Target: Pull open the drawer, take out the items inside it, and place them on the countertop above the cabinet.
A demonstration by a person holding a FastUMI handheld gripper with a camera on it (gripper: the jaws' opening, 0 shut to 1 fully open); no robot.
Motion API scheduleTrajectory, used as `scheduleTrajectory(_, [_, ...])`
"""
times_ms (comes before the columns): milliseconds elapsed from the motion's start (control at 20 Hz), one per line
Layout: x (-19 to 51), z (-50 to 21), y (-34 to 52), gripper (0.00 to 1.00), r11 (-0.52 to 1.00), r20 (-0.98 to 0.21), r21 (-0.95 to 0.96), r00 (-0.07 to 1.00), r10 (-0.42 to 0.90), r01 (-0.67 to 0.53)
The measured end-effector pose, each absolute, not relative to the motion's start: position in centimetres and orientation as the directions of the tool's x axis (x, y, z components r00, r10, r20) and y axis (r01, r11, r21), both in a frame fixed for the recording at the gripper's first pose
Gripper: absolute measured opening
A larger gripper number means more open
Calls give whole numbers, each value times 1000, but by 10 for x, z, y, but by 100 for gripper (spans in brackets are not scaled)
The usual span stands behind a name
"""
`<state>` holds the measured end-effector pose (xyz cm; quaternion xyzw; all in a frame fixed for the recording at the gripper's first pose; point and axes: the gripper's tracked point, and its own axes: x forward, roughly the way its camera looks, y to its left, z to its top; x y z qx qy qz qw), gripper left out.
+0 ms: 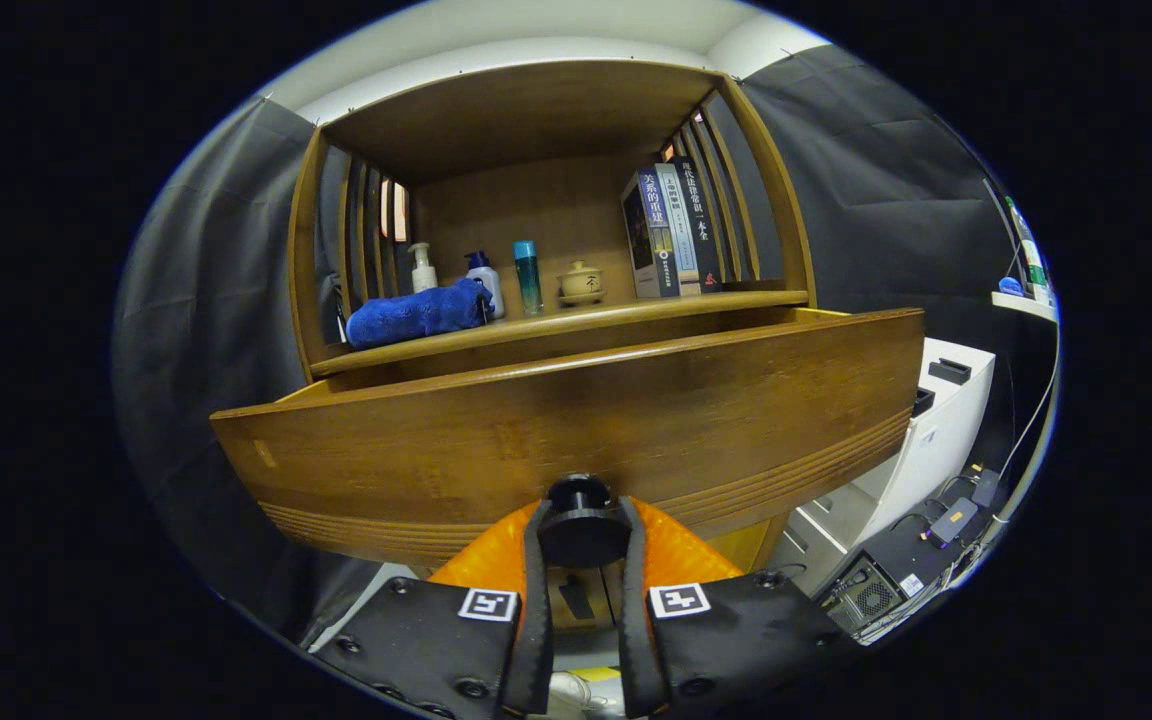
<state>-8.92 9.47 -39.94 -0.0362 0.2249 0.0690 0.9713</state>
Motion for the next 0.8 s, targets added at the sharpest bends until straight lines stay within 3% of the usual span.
scheduleTrajectory(800, [-124,-394,92,35,988,-445,-56,889,102,-142])
